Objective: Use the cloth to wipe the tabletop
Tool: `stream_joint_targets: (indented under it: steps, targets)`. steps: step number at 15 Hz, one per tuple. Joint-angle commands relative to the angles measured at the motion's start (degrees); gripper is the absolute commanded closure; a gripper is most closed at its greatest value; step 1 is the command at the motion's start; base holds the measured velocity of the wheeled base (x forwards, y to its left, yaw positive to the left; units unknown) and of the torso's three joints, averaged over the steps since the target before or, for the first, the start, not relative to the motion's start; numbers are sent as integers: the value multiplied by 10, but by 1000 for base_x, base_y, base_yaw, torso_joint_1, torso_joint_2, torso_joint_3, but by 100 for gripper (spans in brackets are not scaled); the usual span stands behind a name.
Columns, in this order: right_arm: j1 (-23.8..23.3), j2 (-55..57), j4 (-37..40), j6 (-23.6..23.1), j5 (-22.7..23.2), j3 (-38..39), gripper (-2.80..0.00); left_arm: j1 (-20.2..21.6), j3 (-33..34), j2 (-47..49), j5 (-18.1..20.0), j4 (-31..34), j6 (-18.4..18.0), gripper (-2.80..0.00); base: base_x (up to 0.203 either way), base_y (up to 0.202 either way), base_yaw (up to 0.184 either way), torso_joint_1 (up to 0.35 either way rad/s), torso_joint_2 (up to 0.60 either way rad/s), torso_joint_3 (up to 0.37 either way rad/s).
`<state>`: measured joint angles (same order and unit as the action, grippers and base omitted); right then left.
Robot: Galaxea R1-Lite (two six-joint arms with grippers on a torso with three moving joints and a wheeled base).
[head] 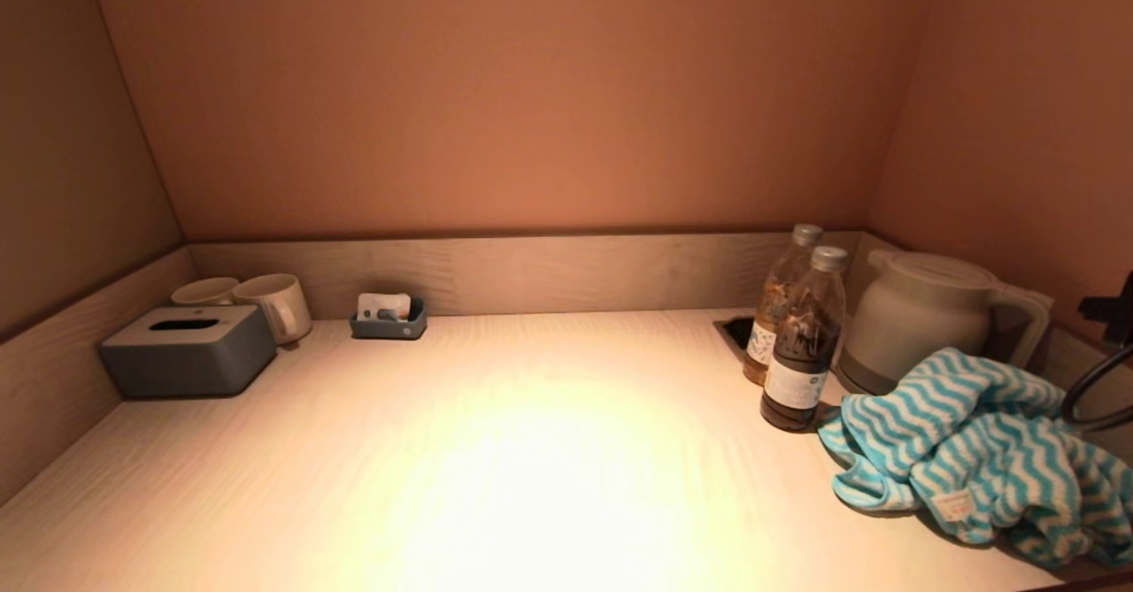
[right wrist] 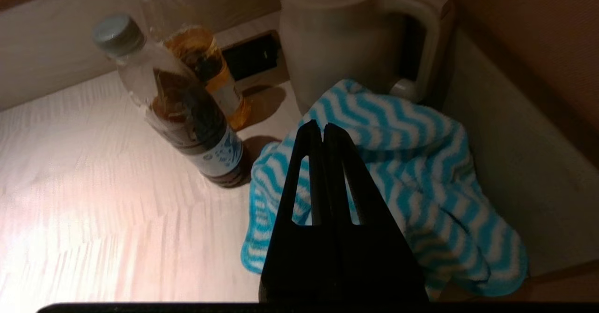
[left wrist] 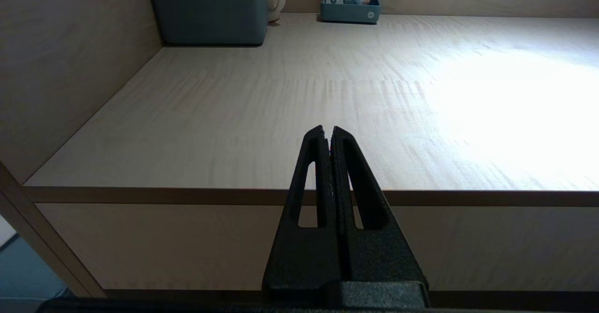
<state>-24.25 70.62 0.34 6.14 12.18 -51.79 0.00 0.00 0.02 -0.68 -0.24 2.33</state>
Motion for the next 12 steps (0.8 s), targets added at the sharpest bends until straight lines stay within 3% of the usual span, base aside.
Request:
stream_joint_targets:
  steps: [1,6,8,12]
  targets:
    - [0,8,-56,19,-52,-7,0,0,0,0,0,0,0,0,0,0,0,0,0,0]
    - [6,-9,-67,19,-74,-18,0,0,0,0,0,0,0,0,0,0,0,0,0,0]
    - [59,-17,-65,18,-107,-16,0,0,0,0,0,0,0,0,0,0,0,0,0,0]
    - [168,-73,-66,6,-217,32,0,0,0,0,0,0,0,0,0,0,0,0,0,0]
